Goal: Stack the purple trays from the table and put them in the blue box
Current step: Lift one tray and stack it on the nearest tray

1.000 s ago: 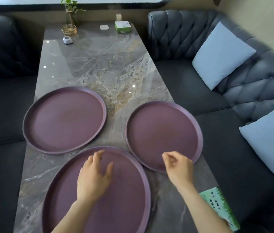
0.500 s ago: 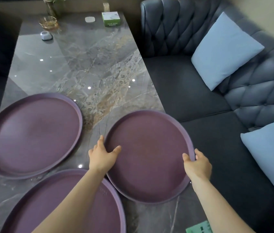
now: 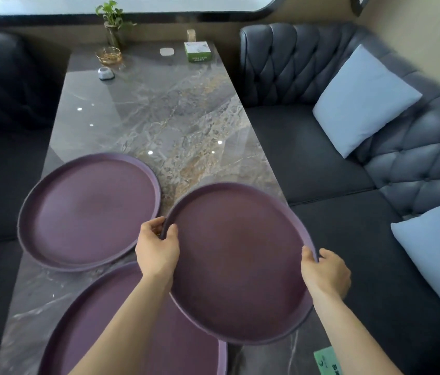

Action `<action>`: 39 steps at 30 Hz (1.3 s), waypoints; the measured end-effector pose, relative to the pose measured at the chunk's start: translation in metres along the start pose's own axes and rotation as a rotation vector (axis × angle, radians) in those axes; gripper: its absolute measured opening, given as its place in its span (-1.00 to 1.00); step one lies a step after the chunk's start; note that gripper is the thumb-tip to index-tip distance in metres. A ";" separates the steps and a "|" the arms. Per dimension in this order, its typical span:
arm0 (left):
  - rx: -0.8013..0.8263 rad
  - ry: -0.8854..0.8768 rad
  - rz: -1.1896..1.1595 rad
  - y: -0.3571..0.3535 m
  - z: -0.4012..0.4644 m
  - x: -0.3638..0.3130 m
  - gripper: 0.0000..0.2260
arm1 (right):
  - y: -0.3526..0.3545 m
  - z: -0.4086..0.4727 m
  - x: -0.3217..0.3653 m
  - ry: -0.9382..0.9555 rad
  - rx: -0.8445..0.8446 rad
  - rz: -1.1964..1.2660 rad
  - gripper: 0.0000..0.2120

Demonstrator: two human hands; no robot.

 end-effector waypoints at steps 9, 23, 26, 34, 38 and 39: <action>-0.124 -0.001 0.210 0.143 -0.001 0.122 -0.68 | -0.045 -0.137 -0.023 0.174 0.131 0.002 -0.80; 0.024 -0.028 0.562 0.197 -0.019 0.216 -0.50 | -0.082 -0.220 -0.058 0.200 0.248 -0.198 -0.49; 0.045 -0.036 0.614 0.197 -0.017 0.221 -0.46 | -0.082 -0.223 -0.058 0.222 0.245 -0.232 -0.48; 0.075 -0.138 0.842 0.198 -0.019 0.220 -0.26 | -0.082 -0.233 -0.057 0.349 0.195 -0.451 -0.53; 0.083 -0.167 0.886 0.195 -0.018 0.220 -0.17 | -0.081 -0.234 -0.056 0.324 0.192 -0.447 -0.50; 0.083 -0.172 0.888 0.195 -0.018 0.220 -0.17 | -0.081 -0.234 -0.055 0.313 0.196 -0.444 -0.49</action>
Point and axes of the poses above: each hand's wrist, its own z-axis towards the middle knuckle, its own y-axis out of the back of the hand, x = y × z, the point moved 3 cm from there along z, towards the middle knuckle, and after that the axes turned 11 degrees about z, right-handed, at the moved point
